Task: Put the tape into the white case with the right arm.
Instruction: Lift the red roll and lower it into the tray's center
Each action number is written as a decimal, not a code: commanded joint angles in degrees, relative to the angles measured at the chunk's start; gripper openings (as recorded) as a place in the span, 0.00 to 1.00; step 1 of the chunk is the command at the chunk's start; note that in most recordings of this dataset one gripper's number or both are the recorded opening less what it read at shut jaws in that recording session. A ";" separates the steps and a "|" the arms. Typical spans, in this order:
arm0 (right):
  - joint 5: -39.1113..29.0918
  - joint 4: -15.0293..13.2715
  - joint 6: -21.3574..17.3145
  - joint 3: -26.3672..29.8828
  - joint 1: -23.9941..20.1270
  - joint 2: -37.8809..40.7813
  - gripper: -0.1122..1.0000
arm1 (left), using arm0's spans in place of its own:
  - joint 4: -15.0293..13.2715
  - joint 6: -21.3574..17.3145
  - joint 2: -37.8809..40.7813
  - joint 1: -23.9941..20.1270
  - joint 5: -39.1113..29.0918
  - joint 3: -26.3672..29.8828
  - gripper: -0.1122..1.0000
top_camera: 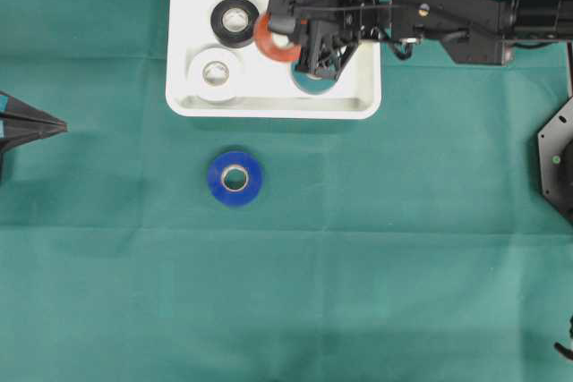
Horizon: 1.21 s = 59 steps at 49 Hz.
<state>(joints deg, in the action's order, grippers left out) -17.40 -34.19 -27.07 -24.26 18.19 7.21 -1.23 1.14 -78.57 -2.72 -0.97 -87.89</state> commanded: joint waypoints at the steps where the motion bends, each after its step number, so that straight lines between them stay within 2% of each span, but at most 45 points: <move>1: 0.88 -0.97 -0.09 1.32 1.41 -0.53 0.11 | -0.09 0.00 0.44 0.00 0.26 0.53 0.10; 34: 2.29 -0.97 -0.62 1.49 4.13 1.05 0.12 | -0.18 0.00 0.44 0.00 0.26 0.62 0.10; 39: 2.29 -0.97 -0.62 1.41 4.13 1.14 0.29 | -0.09 0.00 0.44 -0.09 0.35 0.53 0.10; 47: 2.11 -0.97 -0.44 0.97 4.13 1.05 0.71 | -0.09 0.00 0.44 0.00 0.35 0.53 0.10; 49: 2.11 -0.97 -0.44 0.70 4.13 0.88 0.78 | -0.09 0.00 0.44 0.00 0.26 0.53 0.10; 53: 2.11 -0.97 -0.35 0.00 4.13 0.44 0.72 | -0.09 0.00 0.44 -0.09 0.35 0.53 0.10; 59: 1.93 -0.97 -0.26 -2.46 4.13 -1.67 0.72 | -0.18 0.00 0.44 0.00 0.35 0.53 0.10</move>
<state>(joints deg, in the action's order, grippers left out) -15.64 -34.98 -27.42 -26.10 22.24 8.79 -1.23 1.14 -78.57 -2.81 -0.97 -87.98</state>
